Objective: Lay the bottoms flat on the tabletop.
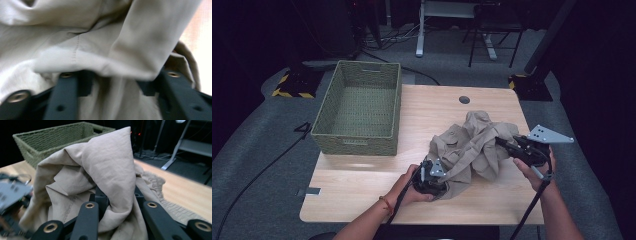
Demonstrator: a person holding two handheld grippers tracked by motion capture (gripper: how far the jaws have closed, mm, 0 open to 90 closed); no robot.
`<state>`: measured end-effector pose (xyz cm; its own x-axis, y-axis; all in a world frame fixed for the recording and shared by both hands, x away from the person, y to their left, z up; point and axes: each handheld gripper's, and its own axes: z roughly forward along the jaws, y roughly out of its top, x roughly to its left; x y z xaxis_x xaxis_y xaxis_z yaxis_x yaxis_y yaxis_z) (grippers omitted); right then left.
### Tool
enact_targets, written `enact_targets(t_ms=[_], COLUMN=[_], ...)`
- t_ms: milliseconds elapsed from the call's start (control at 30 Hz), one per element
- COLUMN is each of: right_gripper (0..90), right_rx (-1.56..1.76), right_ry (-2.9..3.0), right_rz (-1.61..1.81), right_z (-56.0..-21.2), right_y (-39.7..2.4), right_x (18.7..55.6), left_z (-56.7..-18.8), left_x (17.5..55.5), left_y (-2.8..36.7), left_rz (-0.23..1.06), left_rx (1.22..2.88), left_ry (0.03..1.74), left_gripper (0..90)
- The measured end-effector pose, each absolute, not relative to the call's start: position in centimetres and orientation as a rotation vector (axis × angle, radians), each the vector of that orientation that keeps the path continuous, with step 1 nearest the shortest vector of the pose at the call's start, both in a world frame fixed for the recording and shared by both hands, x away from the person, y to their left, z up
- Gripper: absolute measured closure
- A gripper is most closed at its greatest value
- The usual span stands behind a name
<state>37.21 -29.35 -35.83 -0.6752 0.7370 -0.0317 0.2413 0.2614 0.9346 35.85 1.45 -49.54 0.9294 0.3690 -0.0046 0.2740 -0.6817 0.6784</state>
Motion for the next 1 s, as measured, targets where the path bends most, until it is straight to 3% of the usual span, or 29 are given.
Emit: enact_targets(t_ms=[33,133,300,367,400,467,500,767,1000], right_gripper=[75.6,75.6,75.6,75.6,75.6,75.6,75.6,75.2,75.0], right_rx=[0.884,0.868,0.861,0.883,0.908,0.918,0.934,0.955,0.878], right_ry=[2.043,2.013,1.996,1.989,1.980,1.974,1.962,1.971,2.027], right_rz=[1.383,1.366,1.322,1.306,1.288,1.282,1.272,1.236,1.213], right_z=[-35.0,-33.7,-32.5,-32.2,-32.2,-32.2,-32.2,-32.4,-32.2], right_y=[-29.0,-28.6,-28.1,-28.4,-29.0,-29.3,-29.9,-30.6,-28.4], right_x=[37.4,37.6,37.7,38.0,38.4,38.6,38.9,39.8,40.1], left_z=[-49.5,-49.6,-49.3,-49.0,-48.7,-48.2,-47.8,-46.8,-48.3], left_x=[35.6,35.1,33.8,32.9,32.5,31.9,31.7,32.4,33.5], left_y=[1.2,0.2,-1.5,-1.6,-1.4,-0.4,0.4,6.7,5.3], left_rz=[0.162,0.137,0.090,0.085,0.094,0.099,0.108,0.192,0.110], left_rx=[2.363,2.365,2.405,2.438,2.442,2.414,2.397,2.296,2.286], left_ry=[0.431,0.373,0.263,0.215,0.215,0.228,0.246,0.490,0.472], left_gripper=[61.4,62.5,59.5,52.4,40.4,38.8,31.1,31.9,41.1])
